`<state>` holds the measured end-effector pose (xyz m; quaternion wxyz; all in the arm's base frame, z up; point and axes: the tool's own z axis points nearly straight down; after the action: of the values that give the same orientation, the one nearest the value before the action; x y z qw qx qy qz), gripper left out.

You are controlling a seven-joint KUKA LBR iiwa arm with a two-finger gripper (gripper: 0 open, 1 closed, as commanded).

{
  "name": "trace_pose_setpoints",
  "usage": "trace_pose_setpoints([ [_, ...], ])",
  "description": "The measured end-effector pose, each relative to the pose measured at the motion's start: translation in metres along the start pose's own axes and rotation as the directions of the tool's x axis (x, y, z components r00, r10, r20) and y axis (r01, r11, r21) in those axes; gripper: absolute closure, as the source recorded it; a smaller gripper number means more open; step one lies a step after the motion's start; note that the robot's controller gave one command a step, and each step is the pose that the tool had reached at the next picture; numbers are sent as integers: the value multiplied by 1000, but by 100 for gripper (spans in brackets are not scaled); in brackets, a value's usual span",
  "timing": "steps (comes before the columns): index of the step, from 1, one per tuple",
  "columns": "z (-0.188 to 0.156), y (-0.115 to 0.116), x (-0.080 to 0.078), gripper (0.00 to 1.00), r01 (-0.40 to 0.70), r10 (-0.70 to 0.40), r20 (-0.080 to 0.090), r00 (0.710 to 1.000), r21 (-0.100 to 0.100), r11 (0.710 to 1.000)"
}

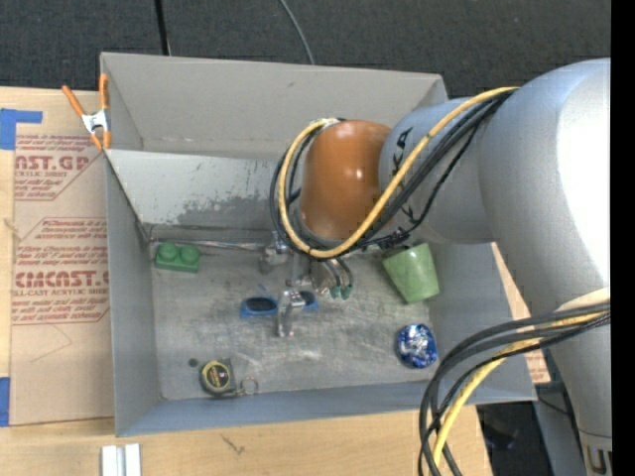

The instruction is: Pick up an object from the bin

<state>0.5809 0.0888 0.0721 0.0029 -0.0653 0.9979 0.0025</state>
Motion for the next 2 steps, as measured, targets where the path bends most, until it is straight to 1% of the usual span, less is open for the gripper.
trace_pose_setpoints([
  [1,-28,4,25,0,-120,120,-4,993,4,993],
  [2,-31,7,30,0,-192,192,-5,981,4,981],
])
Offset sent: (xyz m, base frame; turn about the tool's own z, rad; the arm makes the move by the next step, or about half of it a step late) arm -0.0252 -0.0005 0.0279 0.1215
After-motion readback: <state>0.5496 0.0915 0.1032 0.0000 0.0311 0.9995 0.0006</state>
